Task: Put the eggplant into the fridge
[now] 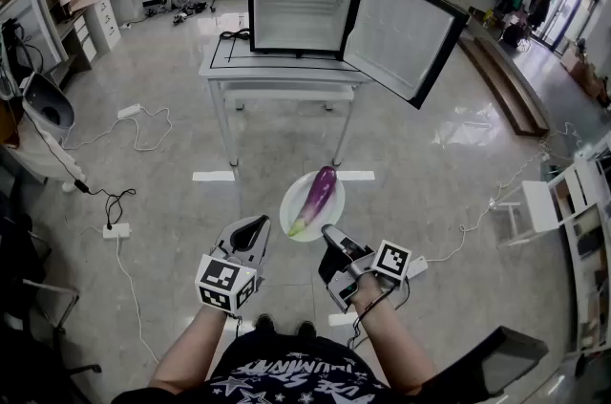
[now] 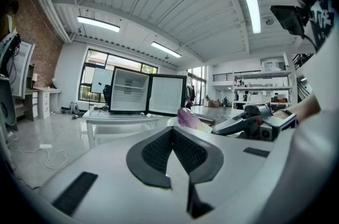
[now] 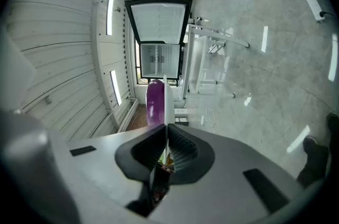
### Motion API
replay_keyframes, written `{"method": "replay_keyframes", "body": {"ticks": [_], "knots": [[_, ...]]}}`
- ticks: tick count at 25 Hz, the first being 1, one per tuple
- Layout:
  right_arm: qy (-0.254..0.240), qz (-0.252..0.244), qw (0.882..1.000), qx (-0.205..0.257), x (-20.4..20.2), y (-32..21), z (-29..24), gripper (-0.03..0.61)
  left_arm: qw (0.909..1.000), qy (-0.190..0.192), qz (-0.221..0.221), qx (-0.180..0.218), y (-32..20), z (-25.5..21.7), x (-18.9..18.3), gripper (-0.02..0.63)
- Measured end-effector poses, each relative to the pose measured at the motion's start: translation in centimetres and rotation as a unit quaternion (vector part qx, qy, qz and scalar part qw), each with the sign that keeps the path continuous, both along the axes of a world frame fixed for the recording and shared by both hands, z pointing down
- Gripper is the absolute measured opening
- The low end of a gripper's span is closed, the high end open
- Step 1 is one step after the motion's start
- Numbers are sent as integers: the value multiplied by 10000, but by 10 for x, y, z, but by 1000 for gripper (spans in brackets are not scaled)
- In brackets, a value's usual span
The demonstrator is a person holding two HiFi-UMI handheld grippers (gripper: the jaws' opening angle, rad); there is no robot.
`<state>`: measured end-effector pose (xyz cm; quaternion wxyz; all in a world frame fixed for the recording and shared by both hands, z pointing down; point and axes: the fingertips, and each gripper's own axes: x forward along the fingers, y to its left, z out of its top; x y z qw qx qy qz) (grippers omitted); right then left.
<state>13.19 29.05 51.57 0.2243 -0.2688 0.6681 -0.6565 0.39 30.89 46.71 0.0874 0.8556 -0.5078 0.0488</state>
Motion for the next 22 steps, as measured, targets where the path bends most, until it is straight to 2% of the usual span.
{"method": "replay_keyframes", "body": {"ticks": [6,22], "knots": [[75,-70,9999,97,-3,-4,-5,20,10000,26,22,47,-2,-3,2,9],[115,-84,9999,1,-12,8,-2,20,9999,88,51,57,3,-5,-2,9]]}}
